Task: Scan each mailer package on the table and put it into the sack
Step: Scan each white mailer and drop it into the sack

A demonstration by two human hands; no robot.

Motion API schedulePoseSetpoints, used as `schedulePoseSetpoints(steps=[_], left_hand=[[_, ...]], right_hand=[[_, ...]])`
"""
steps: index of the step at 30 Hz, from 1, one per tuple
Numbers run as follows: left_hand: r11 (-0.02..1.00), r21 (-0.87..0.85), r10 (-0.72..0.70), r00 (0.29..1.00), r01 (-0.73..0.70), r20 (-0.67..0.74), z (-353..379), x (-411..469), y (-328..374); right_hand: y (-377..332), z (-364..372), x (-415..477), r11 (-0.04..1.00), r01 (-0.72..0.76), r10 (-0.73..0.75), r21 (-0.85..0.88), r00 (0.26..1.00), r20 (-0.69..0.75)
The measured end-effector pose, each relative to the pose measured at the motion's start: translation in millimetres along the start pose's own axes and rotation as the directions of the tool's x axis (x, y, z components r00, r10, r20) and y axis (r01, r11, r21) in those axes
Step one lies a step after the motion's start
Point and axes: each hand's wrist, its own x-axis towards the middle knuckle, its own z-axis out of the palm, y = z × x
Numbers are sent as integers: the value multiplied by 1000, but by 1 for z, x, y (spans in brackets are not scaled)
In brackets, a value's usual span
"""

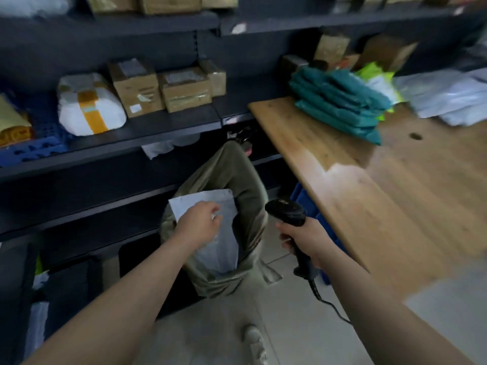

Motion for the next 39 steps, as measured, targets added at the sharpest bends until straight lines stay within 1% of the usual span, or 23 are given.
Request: schedulePoseSetpoints(steps=[2,5,9,12,16,22,24,26,32,35,39], left_hand=[[977,143,155,987,-158,28,-6,-8,44],[889,311,340,940,-335,39,-5,-16,109],[780,372,532,846,-503,30,9,-19,193],[700,412,623,781,-583,47,30,-14,253],[666,450,643,763,-595,57,69,-3,340],[687,447,630,776,-573,28,138,26,465],[709,430,614,789,-558,11,157,39,501],[714,425,618,786,-556,-11,172,49,532],[686,447,637,771,-574,12,199,74,599],[685,464,642,767,-562,-18,208,93,625],[692,473,628,778,-545,-21,222,123,657]], right_hand=[[0,-35,-28,999,24,-24,-21,999,-36],[-1,-90,-62,996,51,-58,-71,994,-96],[-2,-171,-89,996,62,-76,-69,974,-214],[2,-233,-96,993,85,-104,-77,954,-281],[7,-324,-92,993,96,-114,-68,931,-345],[4,-465,-69,992,109,-123,-59,927,-354],[3,-506,-60,991,124,-132,-45,927,-350],[2,-540,-50,990,136,-139,-33,923,-359],[0,-610,-19,991,133,-130,-19,921,-368],[-3,-638,0,991,136,-133,-20,917,-377],[-11,-674,29,989,143,-143,-28,918,-370]])
